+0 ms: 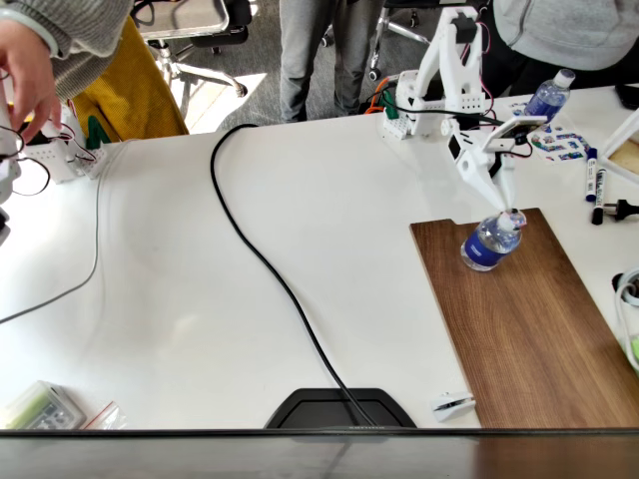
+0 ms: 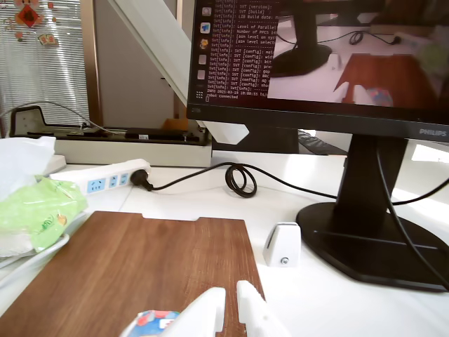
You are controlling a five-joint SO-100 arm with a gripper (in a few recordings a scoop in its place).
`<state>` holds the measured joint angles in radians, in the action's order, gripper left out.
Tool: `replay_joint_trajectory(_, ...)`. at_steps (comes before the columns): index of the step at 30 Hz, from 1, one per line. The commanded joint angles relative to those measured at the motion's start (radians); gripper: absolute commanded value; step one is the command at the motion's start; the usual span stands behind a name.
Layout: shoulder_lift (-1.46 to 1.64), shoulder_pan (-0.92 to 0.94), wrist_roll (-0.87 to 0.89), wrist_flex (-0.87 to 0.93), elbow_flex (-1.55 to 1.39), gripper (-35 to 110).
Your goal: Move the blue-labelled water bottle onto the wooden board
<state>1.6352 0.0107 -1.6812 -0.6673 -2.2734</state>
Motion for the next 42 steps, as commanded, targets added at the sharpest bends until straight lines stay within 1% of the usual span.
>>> replay_joint_trajectory(1, 0.077, 0.006, 0.003, -0.006, -0.002, 0)
replay_joint_trajectory(7, 0.161, 0.021, 0.006, 0.101, -0.011, 0)
replay_joint_trajectory(10, 0.196, 0.029, 0.002, 0.106, -0.043, 0)
replay_joint_trajectory(13, 0.259, 0.038, 0.002, 0.149, -0.089, 0)
replay_joint_trajectory(19, 0.483, 0.063, 0.011, 0.270, -0.196, 0)
replay_joint_trajectory(24, 0.644, 0.106, 0.023, 0.462, -0.225, 0)
replay_joint_trajectory(27, 0.724, 0.130, 0.032, 0.508, -0.259, 0)
replay_joint_trajectory(32, 0.916, 0.149, 0.031, 0.518, -0.419, 0)
replay_joint_trajectory(42, 1.244, 0.181, 0.031, 0.752, -0.574, 0)
